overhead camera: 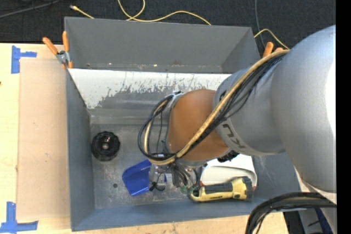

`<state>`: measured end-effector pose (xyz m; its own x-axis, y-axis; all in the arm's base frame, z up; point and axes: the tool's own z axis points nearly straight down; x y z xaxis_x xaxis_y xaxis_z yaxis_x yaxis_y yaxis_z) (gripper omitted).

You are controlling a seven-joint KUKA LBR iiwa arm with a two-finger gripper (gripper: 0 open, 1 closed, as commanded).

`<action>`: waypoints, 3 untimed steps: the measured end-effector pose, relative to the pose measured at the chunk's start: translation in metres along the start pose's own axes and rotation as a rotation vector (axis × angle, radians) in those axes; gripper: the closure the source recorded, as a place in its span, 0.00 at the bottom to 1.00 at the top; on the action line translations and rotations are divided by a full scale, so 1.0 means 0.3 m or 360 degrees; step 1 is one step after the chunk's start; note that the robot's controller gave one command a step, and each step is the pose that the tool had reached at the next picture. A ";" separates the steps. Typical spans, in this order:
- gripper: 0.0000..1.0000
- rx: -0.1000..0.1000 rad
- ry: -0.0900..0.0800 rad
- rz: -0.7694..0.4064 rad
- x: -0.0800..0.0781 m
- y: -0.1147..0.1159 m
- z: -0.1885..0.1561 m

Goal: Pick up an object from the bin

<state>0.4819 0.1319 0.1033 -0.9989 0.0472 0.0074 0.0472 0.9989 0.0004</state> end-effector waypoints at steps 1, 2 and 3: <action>0.00 0.0000 0.0000 0.0002 0.000 -0.001 0.000; 0.00 0.0000 0.0000 0.0003 0.000 -0.001 0.000; 0.00 -0.0001 0.0004 0.0041 -0.034 -0.005 0.073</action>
Offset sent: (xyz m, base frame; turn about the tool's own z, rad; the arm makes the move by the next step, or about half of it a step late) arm 0.0000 0.0000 0.0000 0.0000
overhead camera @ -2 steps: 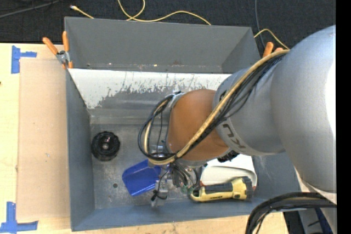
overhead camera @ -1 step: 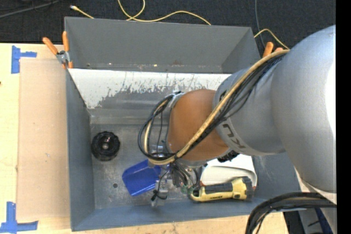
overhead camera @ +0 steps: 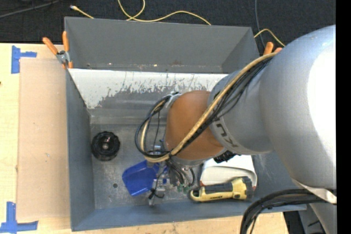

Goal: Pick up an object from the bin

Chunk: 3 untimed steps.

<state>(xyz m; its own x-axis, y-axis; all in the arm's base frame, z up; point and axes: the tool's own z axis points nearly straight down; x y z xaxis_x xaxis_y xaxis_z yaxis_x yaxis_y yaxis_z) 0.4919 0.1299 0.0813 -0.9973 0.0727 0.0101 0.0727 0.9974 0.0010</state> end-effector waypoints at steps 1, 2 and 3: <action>0.00 -0.0001 -0.0010 -0.0004 0.029 -0.004 0.031; 0.00 -0.0002 -0.0014 -0.0006 0.035 -0.007 0.032; 1.00 -0.0001 -0.0011 -0.0130 -0.088 -0.134 -0.038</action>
Offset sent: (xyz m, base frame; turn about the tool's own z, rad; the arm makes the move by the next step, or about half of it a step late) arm -0.0021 -0.0045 -0.0113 -0.0039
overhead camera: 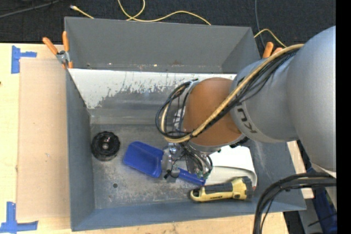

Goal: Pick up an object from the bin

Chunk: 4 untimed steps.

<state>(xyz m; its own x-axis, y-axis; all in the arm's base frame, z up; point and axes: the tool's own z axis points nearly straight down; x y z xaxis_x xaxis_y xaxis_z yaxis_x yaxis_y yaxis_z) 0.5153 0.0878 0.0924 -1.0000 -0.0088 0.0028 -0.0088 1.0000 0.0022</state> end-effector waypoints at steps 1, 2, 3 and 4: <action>0.00 0.0000 0.0000 0.0002 0.000 -0.001 0.000; 0.00 0.0000 0.0000 0.0001 0.000 -0.001 0.000; 0.00 0.0000 0.0005 0.0026 0.008 -0.004 0.064; 0.00 0.0001 0.0006 0.0020 0.003 0.012 0.080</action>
Offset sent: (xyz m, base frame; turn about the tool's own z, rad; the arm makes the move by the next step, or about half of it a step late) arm 0.0000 0.0000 0.0000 0.0000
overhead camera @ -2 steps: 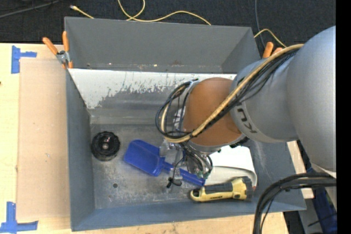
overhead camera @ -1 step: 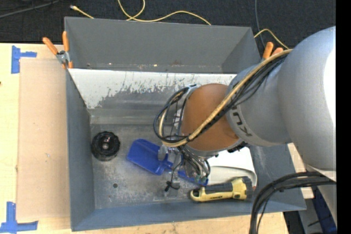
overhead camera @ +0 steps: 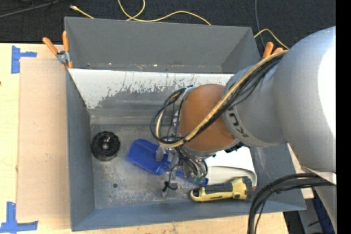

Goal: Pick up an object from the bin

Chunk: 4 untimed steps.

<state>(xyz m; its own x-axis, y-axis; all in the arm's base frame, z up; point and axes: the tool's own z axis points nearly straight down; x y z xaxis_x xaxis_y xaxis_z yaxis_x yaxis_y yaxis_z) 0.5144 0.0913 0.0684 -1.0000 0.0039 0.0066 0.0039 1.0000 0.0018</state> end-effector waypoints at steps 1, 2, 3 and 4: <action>0.00 -0.0001 -0.0002 0.0326 -0.060 -0.076 -0.004; 1.00 -0.0003 0.0003 0.0037 -0.001 -0.044 -0.004; 1.00 -0.0003 0.0003 0.0037 -0.001 -0.044 -0.004; 1.00 -0.0005 0.0005 -0.0050 -0.031 -0.231 -0.022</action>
Offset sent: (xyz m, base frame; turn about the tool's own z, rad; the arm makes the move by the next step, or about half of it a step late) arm 0.0004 -0.0135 0.0016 0.0230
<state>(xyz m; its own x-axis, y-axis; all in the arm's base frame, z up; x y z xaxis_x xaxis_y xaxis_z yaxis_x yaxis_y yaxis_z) 0.5234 0.0219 0.0749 -0.9996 -0.0274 0.0096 -0.0273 0.9996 0.0050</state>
